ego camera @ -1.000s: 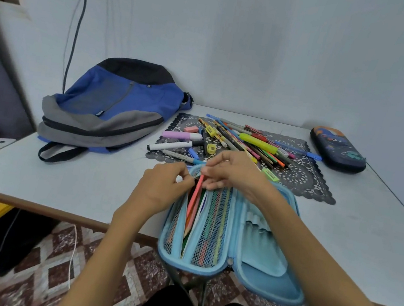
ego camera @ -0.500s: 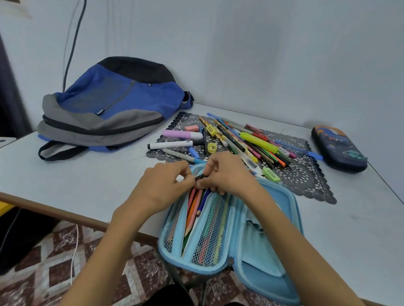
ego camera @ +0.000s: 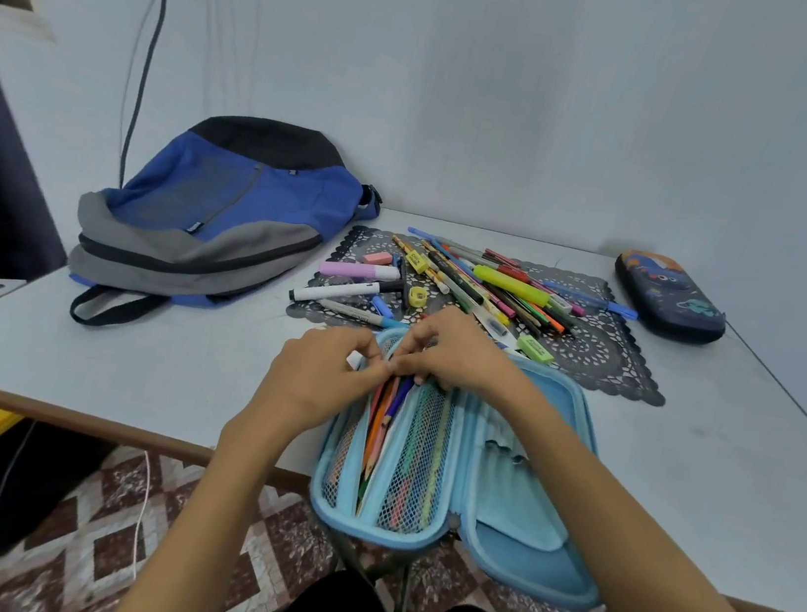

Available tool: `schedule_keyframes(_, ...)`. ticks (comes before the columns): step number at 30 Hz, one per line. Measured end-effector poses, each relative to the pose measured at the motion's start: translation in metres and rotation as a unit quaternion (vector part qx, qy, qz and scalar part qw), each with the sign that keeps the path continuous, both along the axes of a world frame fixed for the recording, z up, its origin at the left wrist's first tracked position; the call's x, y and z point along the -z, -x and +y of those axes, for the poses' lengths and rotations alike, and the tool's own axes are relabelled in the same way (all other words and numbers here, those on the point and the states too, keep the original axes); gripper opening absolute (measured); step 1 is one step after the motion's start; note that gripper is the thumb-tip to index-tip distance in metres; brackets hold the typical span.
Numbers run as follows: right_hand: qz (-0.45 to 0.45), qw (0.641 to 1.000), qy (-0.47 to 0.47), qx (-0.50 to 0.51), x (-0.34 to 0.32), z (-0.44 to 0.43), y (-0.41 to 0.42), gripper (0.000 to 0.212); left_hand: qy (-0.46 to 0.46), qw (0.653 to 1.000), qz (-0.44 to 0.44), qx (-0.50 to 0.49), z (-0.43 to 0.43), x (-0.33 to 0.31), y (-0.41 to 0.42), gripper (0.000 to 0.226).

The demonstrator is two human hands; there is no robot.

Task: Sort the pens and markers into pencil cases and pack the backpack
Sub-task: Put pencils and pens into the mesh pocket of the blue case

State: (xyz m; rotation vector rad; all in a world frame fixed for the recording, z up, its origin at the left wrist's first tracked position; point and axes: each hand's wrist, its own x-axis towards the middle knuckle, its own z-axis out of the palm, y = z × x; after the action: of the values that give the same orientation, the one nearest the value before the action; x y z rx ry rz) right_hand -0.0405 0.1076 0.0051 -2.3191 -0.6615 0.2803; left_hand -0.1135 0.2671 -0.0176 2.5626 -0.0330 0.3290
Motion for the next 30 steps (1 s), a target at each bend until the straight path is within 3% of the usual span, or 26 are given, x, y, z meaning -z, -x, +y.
schedule_keyframes(4,0.103,0.993,-0.057,0.006,-0.014,-0.006,-0.01,0.008,0.01,1.0,0.006,-0.007,0.0,0.001,0.0,0.026)
schedule_keyframes(8,-0.019,0.99,-0.093,0.106,-0.015,0.004,-0.039,0.008,0.025,1.0,0.006,-0.007,-0.001,0.003,0.0,0.025)
schedule_keyframes(11,-0.146,0.978,-0.01,0.148,-0.009,0.018,-0.069,0.013,0.031,0.999,0.003,-0.008,-0.002,0.005,0.002,0.026)
schedule_keyframes(15,-0.207,0.964,0.067,0.155,0.001,0.04,-0.101,0.024,0.031,0.999,-0.002,-0.008,0.0,0.003,0.002,0.025)
schedule_keyframes(23,-0.192,0.956,0.21,0.074,0.018,0.074,-0.125,0.039,0.026,1.0,-0.003,-0.012,0.001,0.004,0.002,0.029)
schedule_keyframes(27,-0.205,0.956,0.163,0.131,0.02,0.077,-0.13,0.03,0.024,1.0,-0.008,-0.014,-0.001,0.007,0.003,0.025)
schedule_keyframes(30,-0.188,0.96,0.163,0.132,0.018,0.078,-0.132,0.012,0.026,0.999,-0.01,-0.019,-0.001,0.01,0.002,0.027)
